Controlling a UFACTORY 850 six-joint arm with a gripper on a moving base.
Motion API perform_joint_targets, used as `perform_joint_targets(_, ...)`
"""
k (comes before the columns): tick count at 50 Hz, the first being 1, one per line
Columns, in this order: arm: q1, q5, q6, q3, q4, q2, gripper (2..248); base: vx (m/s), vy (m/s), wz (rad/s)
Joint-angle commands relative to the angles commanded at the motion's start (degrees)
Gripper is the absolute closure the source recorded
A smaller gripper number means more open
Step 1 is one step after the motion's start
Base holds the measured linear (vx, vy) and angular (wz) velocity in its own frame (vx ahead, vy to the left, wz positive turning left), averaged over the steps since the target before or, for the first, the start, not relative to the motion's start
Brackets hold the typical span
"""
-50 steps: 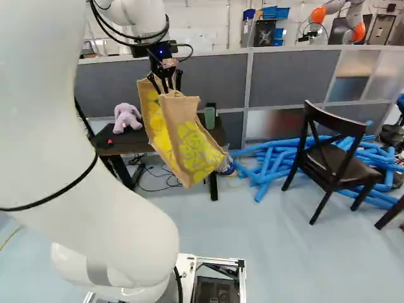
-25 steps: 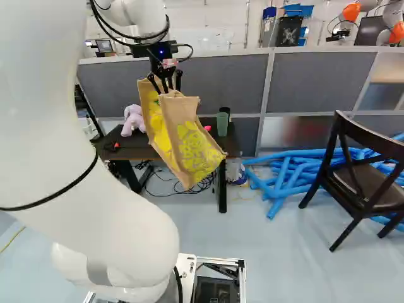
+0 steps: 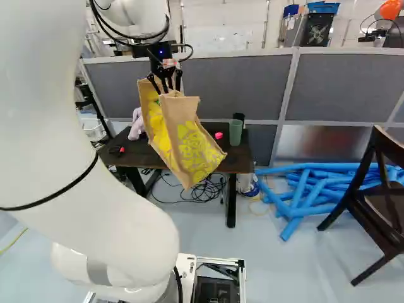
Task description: Pick up the bag on the ground and place it on the table
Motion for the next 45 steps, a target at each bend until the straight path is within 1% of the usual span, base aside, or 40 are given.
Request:
perform_joint_targets(7, 0.0, 0.0, 0.0, 0.0, 0.0, 0.0, 229, 0.213, 0.03, 0.112)
perform_joint_targets(45, 0.0, 0.0, 0.0, 0.0, 0.0, 0.0, 229, 0.194, 0.008, 0.002)
